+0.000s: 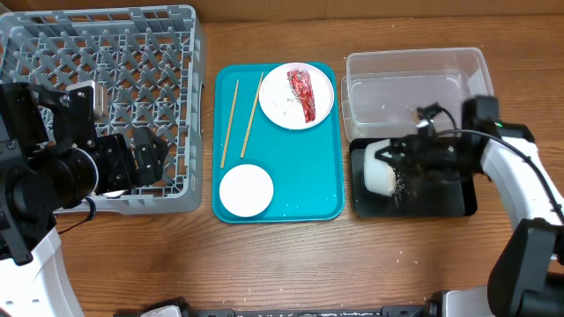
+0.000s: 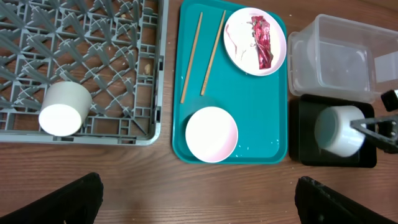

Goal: Sort waste into correct bins and load items into the dishwasher
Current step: 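Tip the grey bowl over the black tray to pour out the rice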

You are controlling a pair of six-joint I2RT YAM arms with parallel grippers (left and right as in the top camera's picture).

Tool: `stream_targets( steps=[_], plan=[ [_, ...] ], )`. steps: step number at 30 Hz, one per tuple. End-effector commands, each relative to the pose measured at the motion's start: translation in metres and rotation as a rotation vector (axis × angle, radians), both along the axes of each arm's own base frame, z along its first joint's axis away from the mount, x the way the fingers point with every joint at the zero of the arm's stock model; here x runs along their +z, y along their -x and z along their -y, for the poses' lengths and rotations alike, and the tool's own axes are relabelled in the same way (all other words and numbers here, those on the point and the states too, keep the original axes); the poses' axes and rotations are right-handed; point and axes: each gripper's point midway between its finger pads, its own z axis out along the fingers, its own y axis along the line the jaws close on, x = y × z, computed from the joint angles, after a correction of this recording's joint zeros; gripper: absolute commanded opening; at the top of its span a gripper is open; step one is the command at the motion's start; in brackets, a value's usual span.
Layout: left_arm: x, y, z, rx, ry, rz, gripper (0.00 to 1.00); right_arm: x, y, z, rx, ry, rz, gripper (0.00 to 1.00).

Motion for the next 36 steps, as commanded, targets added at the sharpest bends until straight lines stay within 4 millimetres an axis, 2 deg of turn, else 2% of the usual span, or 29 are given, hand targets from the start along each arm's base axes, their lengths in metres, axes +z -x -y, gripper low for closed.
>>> stream_targets(
  steps=[1,5,10,14,17,20,22,23,25,26,27,29,30,31,33,34,35,36],
  plan=[
    [0.001,-0.001,0.002,-0.03,-0.006,0.009,1.0,0.04,0.0,0.008,0.001,-0.24,0.208,0.04],
    [0.001,-0.001,0.002,-0.03,-0.006,0.009,1.0,0.045,0.0,0.027,-0.062,-0.26,0.218,0.04],
    [0.001,-0.001,0.002,-0.03,-0.006,0.009,1.0,0.042,-0.002,0.038,-0.096,-0.244,0.212,0.04],
    [0.001,-0.001,0.002,-0.03,-0.006,0.009,1.0,0.042,0.0,0.037,-0.092,-0.242,0.207,0.04],
    [0.001,-0.001,0.002,-0.03,-0.006,0.009,1.0,0.031,-0.001,0.04,-0.082,-0.179,0.206,0.04],
    [0.001,-0.001,0.002,-0.03,-0.006,0.009,1.0,0.034,0.003,0.038,-0.075,-0.194,0.208,0.04],
    [0.001,-0.001,0.002,-0.03,-0.006,0.009,1.0,0.023,0.001,0.041,-0.059,-0.126,0.23,0.04],
    [0.001,-0.001,0.002,-0.03,-0.006,0.009,1.0,0.018,-0.001,0.043,-0.078,-0.116,0.181,0.04],
    [0.001,-0.001,0.002,-0.03,-0.006,0.009,1.0,0.034,0.004,0.037,-0.101,-0.225,0.129,0.04],
    [0.001,-0.001,0.002,-0.03,-0.006,0.009,1.0,0.045,0.008,0.032,-0.082,-0.273,0.188,0.04],
    [0.001,-0.001,0.002,-0.03,-0.006,0.009,1.0,0.048,0.011,0.029,-0.058,-0.271,0.244,0.04],
    [0.001,-0.001,0.002,-0.03,-0.006,0.009,1.0,0.034,0.008,0.032,-0.034,-0.194,0.262,0.04],
    [0.001,-0.001,0.002,-0.03,-0.006,0.009,1.0,0.028,0.006,0.034,-0.059,-0.187,0.189,0.04],
    [0.001,-0.001,0.002,-0.03,-0.006,0.009,1.0,0.035,0.006,0.032,-0.096,-0.254,0.109,0.04],
    [0.001,-0.001,0.002,-0.03,-0.006,0.009,1.0,0.058,0.011,0.024,-0.069,-0.339,0.226,0.04],
    [0.001,-0.001,0.002,-0.03,-0.006,0.009,1.0,0.057,0.012,0.023,-0.04,-0.309,0.297,0.04],
    [0.001,-0.001,0.002,-0.03,-0.006,0.009,1.0,0.047,0.009,0.025,-0.02,-0.25,0.314,0.04],
    [0.001,-0.001,0.002,-0.03,-0.006,0.009,1.0,0.036,0.005,0.028,-0.031,-0.21,0.256,0.04]
  ],
)
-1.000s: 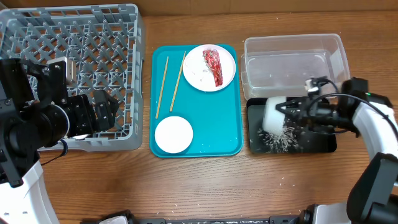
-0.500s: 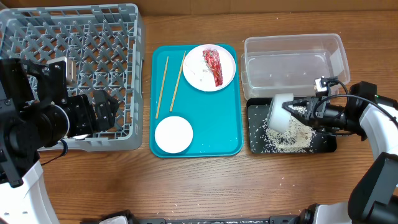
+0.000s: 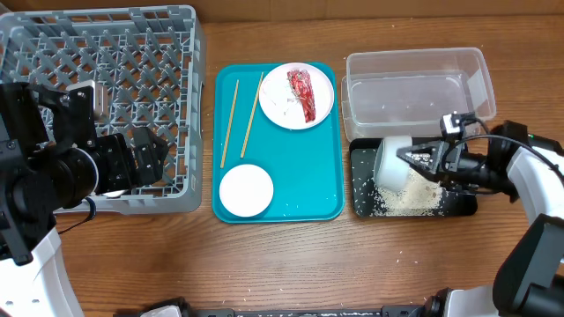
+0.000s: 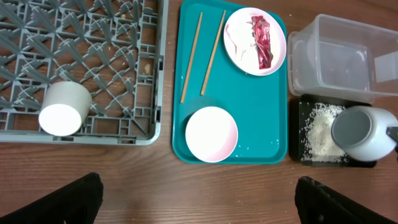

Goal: Sort waste into correct bins and load items into the dishwasher
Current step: 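Tip the grey bowl over the black tray to pour out the rice, then set the empty grey bowl back on the teal tray with the right gripper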

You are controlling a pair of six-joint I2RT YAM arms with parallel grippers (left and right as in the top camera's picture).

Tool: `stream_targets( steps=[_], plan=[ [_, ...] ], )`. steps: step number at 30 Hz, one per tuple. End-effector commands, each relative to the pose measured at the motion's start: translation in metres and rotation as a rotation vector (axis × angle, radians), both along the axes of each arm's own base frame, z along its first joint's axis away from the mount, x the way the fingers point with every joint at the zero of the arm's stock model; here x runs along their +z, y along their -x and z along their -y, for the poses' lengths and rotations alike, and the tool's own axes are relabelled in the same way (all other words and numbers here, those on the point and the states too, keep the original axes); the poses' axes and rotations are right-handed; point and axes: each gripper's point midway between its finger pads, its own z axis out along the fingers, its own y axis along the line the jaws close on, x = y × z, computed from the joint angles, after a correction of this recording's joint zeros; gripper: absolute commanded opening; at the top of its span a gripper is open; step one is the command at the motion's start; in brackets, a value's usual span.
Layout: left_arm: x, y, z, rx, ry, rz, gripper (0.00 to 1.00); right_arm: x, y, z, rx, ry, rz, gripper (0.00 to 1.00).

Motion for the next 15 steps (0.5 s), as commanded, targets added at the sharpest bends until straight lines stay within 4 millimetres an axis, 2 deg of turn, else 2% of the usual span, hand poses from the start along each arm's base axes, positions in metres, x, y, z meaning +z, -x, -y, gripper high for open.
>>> stream_targets(
  steps=[1,2,4,5,6,7,8,9,10,11,12,13,14,15],
  plan=[
    [0.001,-0.001,0.002,-0.03,-0.007,0.009,1.0,-0.004,-0.007,0.0,-0.011,0.004,-0.056,0.04],
    [0.001,-0.001,0.002,-0.03,-0.007,0.009,1.0,0.009,-0.006,-0.004,-0.014,-0.079,-0.071,0.04],
    [0.001,-0.001,0.002,-0.03,-0.007,0.009,1.0,0.025,-0.001,-0.01,0.013,-0.103,0.071,0.04],
    [0.001,-0.001,0.002,-0.03,-0.007,0.009,1.0,0.019,-0.001,-0.011,0.031,-0.051,0.118,0.04],
    [0.001,-0.001,0.002,-0.03,-0.007,0.009,1.0,0.005,-0.005,-0.009,0.04,0.026,0.11,0.04],
    [0.001,-0.001,0.002,-0.03,-0.007,0.009,1.0,-0.004,-0.008,-0.006,0.025,0.043,0.031,0.04],
    [0.001,-0.001,0.002,-0.03,-0.007,0.009,1.0,-0.002,-0.009,-0.007,0.002,-0.013,-0.086,0.04],
    [0.001,-0.001,0.002,-0.03,-0.007,0.009,1.0,0.013,-0.006,-0.012,0.01,-0.095,-0.067,0.04],
    [0.001,-0.001,0.002,-0.03,-0.007,0.009,1.0,0.024,-0.002,-0.017,0.031,-0.111,0.035,0.04],
    [0.001,-0.001,0.002,-0.03,-0.007,0.009,1.0,0.021,-0.001,-0.018,0.048,-0.072,0.094,0.04],
    [0.001,-0.001,0.002,-0.03,-0.007,0.009,1.0,0.007,-0.003,-0.016,0.062,0.021,0.106,0.04],
    [0.001,-0.001,0.002,-0.03,-0.006,0.009,1.0,-0.006,-0.006,-0.013,0.055,0.076,0.054,0.04],
    [0.001,-0.001,0.002,-0.03,-0.007,0.009,1.0,-0.014,-0.009,-0.011,0.027,0.073,-0.069,0.04],
    [0.001,-0.001,0.002,-0.03,-0.007,0.009,1.0,-0.005,-0.008,-0.014,0.015,-0.007,-0.141,0.04]
  ],
)
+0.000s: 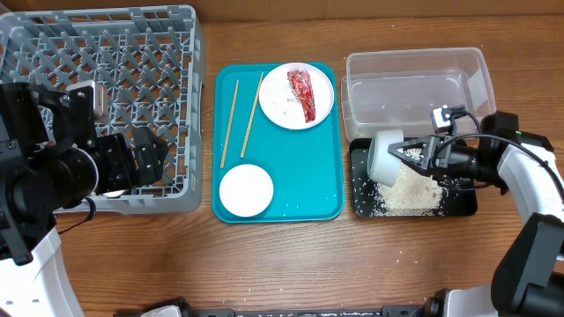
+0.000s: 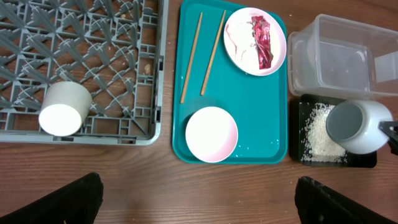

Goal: Sort waste into correct bins and load items into the dishwasher
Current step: 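Set the empty grey bowl back on the teal tray with the right gripper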

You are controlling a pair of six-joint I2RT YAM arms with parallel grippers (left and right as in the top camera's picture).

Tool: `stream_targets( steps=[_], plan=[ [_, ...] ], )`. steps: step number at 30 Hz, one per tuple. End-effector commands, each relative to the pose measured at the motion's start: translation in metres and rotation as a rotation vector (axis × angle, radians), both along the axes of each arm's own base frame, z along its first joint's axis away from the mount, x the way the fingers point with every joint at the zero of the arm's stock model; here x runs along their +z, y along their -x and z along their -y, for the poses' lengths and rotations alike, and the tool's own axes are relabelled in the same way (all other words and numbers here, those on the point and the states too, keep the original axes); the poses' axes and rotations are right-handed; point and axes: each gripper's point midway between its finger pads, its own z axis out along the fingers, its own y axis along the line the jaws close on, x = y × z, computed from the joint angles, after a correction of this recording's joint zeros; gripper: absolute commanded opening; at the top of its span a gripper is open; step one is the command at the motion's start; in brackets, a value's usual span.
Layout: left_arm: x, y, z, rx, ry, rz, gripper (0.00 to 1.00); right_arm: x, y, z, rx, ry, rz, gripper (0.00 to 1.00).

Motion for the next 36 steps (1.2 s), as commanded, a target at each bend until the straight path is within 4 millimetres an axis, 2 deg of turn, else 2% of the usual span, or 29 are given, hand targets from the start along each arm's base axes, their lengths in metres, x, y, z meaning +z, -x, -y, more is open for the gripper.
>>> stream_targets(
  steps=[1,2,3,4,5,6,9,12,14,15,16,20,23,26,28,31,32,33,34,35,36],
  plan=[
    [0.001,-0.001,0.002,-0.03,-0.006,0.009,1.0,0.013,0.002,-0.005,-0.009,-0.089,-0.1,0.04],
    [0.001,-0.001,0.002,-0.03,-0.006,0.009,1.0,0.019,0.005,-0.008,0.011,-0.089,-0.017,0.04],
    [0.001,-0.001,0.002,-0.03,-0.006,0.009,1.0,0.013,0.005,-0.008,0.023,-0.041,0.018,0.04],
    [0.001,-0.001,0.002,-0.03,-0.006,0.009,1.0,-0.003,0.002,-0.004,0.023,0.051,0.01,0.04],
    [0.001,-0.001,0.002,-0.03,-0.006,0.009,1.0,-0.023,-0.002,0.003,-0.015,0.145,-0.112,0.04],
    [0.001,-0.001,0.002,-0.03,-0.006,0.009,1.0,-0.028,-0.001,0.004,-0.044,0.148,-0.219,0.04],
    [0.001,-0.001,0.002,-0.03,-0.006,0.009,1.0,-0.003,0.015,-0.015,0.049,0.124,-0.136,0.04],
    [0.001,-0.001,0.002,-0.03,-0.006,0.009,1.0,0.006,0.029,-0.035,0.154,0.276,-0.074,0.04],
    [0.001,-0.001,0.002,-0.03,-0.006,0.009,1.0,0.001,0.035,-0.045,0.203,0.425,-0.058,0.04],
    [0.001,-0.001,0.002,-0.03,-0.006,0.009,1.0,-0.004,0.04,-0.057,0.236,0.519,-0.053,0.04],
    [0.001,-0.001,0.002,-0.03,-0.006,0.009,1.0,-0.006,0.042,-0.062,0.251,0.546,-0.047,0.04],
    [0.001,-0.001,0.002,-0.03,-0.006,0.009,1.0,-0.033,0.053,-0.106,0.339,0.79,0.031,0.04],
    [0.001,-0.001,0.002,-0.03,-0.006,0.009,1.0,-0.05,0.043,-0.13,0.284,0.993,0.134,0.04],
    [0.001,-0.001,0.002,-0.03,-0.006,0.009,1.0,-0.058,0.023,-0.142,0.18,1.165,0.264,0.04],
    [0.001,-0.001,0.002,-0.03,-0.006,0.009,1.0,-0.062,0.018,-0.156,0.173,1.183,0.324,0.04],
    [0.001,-0.001,0.002,-0.03,-0.006,0.009,1.0,-0.068,0.022,-0.175,0.216,1.126,0.33,0.04],
    [0.001,-0.001,0.002,-0.03,-0.006,0.009,1.0,-0.071,0.024,-0.178,0.231,1.114,0.323,0.07],
    [0.001,-0.001,0.002,-0.03,-0.006,0.009,1.0,-0.072,0.026,-0.179,0.24,1.11,0.315,0.29],
    [0.001,-0.001,0.002,-0.03,-0.006,0.009,1.0,-0.073,0.028,-0.178,0.248,1.111,0.308,0.44],
    [0.001,-0.001,0.002,-0.03,-0.006,0.009,1.0,-0.072,0.029,-0.179,0.254,1.105,0.304,0.54],
    [0.001,-0.001,0.002,-0.03,-0.006,0.009,1.0,-0.067,0.032,-0.181,0.265,1.091,0.299,0.56]
  ],
)
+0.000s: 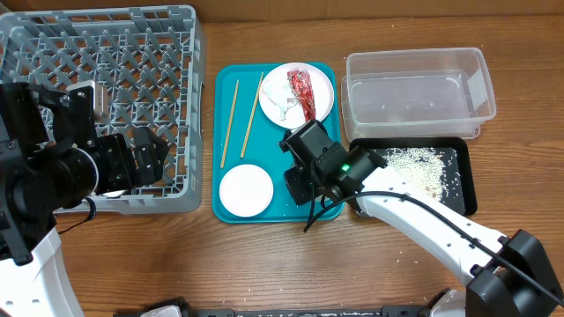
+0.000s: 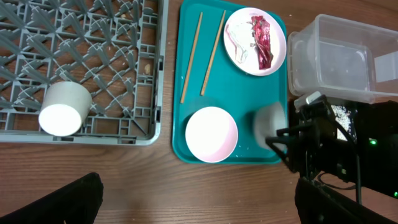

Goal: Sort waste into correct bins and load items into the dishwasher
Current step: 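Set the empty grey bowl back on the teal tray with the right gripper, then grasp the red meat scraps on the white plate with the right gripper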

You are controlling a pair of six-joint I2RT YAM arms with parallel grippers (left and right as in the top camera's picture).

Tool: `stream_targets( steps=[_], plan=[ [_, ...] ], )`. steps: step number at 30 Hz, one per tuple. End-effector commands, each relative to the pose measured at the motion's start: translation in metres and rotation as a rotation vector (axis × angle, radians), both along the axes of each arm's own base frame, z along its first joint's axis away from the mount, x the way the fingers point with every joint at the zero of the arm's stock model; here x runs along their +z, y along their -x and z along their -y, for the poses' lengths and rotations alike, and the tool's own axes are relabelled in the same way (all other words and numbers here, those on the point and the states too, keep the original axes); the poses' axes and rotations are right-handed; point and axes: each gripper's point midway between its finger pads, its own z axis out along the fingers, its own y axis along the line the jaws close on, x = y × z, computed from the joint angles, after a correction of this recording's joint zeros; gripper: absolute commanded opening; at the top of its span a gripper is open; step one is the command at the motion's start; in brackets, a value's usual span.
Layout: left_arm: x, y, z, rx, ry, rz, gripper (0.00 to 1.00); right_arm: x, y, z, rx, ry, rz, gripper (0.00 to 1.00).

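In the left wrist view a white cup lies low over the right end of the teal tray, and my right gripper is shut on it. The overhead view hides the cup under the right arm. Rice is spread over the black tray. A white bowl, two chopsticks and a plate with a red wrapper rest on the teal tray. Another white cup lies in the grey dish rack. My left gripper hangs open above the table's front.
A clear plastic bin stands behind the black tray. The left arm covers the rack's front edge in the overhead view. Bare wood runs along the front of the table.
My right gripper has moved left with the cup, from over the black tray to the right end of the teal tray. The black tray now shows its rice uncovered. The left arm is unchanged.
First the right gripper held the cup on its side over the black tray, with no rice visible there. Then rice lay on the tray under the tipped cup. Then the cup was raised with its mouth leftward. Now it is over the teal tray.
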Motion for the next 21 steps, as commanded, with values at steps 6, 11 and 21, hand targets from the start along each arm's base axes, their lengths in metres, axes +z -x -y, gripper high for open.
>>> stream_targets(
  steps=[6,11,21],
  plan=[
    [0.001,-0.001,0.002,-0.03,-0.007,0.009,1.0,0.076,-0.011,-0.008,-0.014,-0.07,-0.003,0.63],
    [0.001,-0.001,0.002,-0.03,-0.007,0.009,1.0,0.125,-0.05,-0.014,-0.054,-0.145,0.104,0.64],
    [0.001,-0.001,0.002,-0.03,-0.007,0.009,1.0,0.036,-0.157,0.011,-0.222,-0.117,0.081,0.63]
  ],
)
